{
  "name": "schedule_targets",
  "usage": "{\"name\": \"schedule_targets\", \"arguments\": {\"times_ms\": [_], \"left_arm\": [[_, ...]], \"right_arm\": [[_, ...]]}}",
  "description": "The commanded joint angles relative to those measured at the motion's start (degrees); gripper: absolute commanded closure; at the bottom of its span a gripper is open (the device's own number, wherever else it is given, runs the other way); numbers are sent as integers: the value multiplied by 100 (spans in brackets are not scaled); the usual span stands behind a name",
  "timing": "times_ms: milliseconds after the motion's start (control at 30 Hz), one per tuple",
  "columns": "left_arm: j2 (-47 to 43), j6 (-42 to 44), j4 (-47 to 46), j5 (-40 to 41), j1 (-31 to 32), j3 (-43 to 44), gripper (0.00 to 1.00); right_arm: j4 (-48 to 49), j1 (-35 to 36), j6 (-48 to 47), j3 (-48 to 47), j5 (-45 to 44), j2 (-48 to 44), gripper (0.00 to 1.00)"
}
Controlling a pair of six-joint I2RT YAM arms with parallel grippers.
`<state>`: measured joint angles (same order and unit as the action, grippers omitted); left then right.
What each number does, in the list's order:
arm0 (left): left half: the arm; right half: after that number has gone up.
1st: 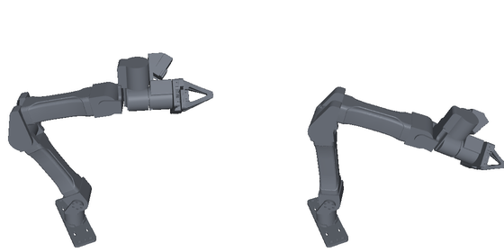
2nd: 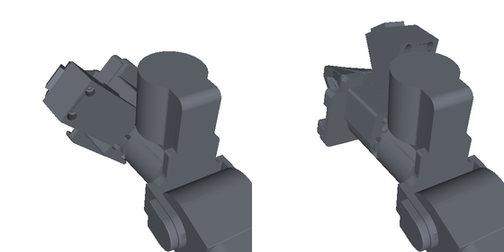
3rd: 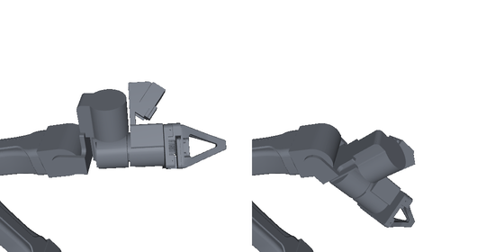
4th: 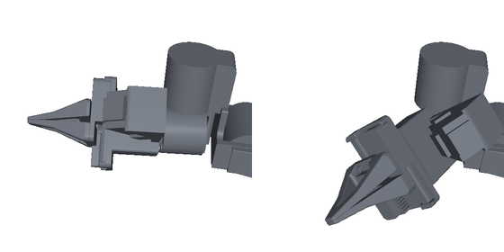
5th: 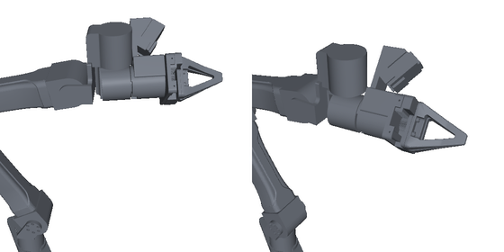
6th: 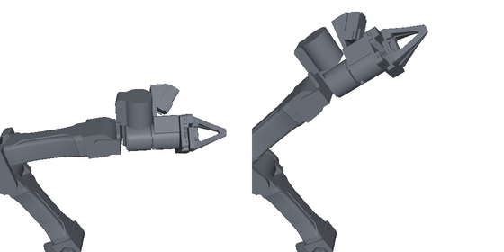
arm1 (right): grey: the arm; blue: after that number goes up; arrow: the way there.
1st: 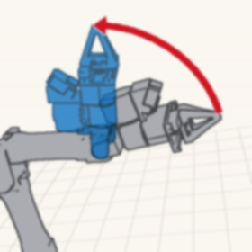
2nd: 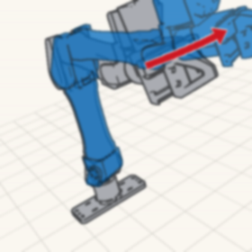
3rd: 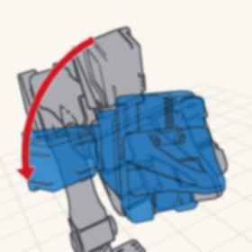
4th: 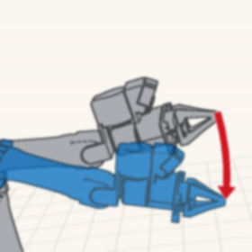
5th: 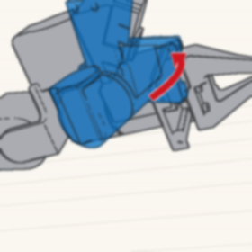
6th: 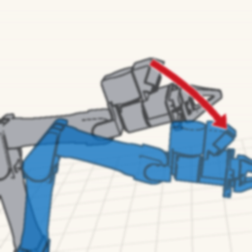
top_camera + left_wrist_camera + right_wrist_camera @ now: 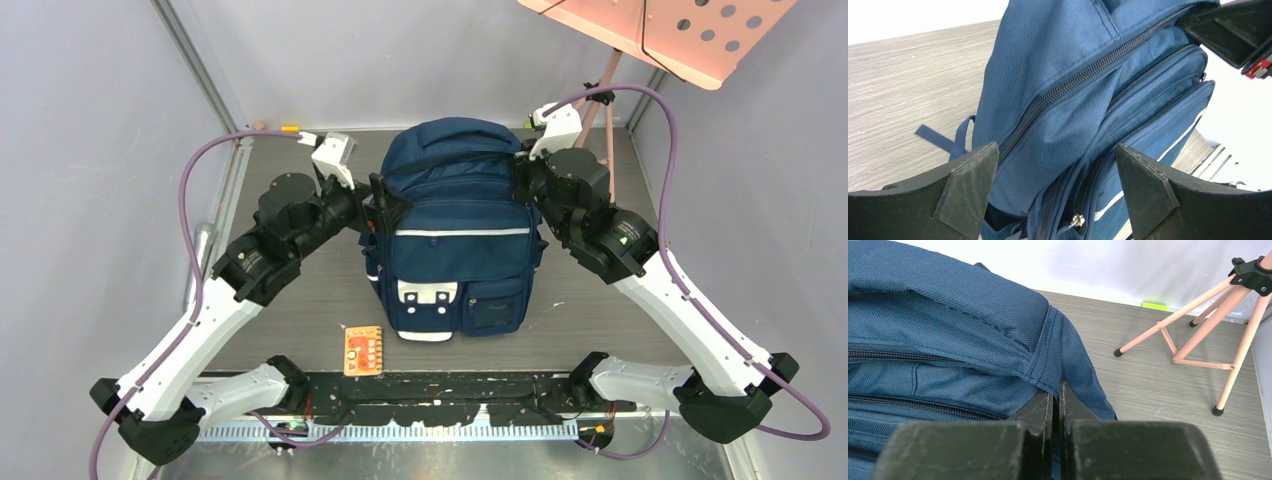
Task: Pack the student bag
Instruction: Adjust the student bag at the center of the board.
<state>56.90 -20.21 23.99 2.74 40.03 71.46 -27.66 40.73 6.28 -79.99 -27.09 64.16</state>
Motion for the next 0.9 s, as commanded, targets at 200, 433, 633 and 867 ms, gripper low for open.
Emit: {"name": "schedule_targets", "arguments": {"times_ms": [200, 433, 633, 867], "left_arm": [[174, -583, -812, -979, -637, -57, 8], [336, -859, -1191, -2005, -893, -342, 27], [449, -800, -1151, -2922, -899, -381, 40], [419, -77, -771, -2873, -894, 60, 98]], "right_arm": [[-280, 49, 3, 118, 363, 121, 100], [-229, 49, 0, 64, 398, 247, 100], [-144, 56, -66, -183, 460, 556, 100], [399, 58, -180, -694, 418, 1185, 100]]}}
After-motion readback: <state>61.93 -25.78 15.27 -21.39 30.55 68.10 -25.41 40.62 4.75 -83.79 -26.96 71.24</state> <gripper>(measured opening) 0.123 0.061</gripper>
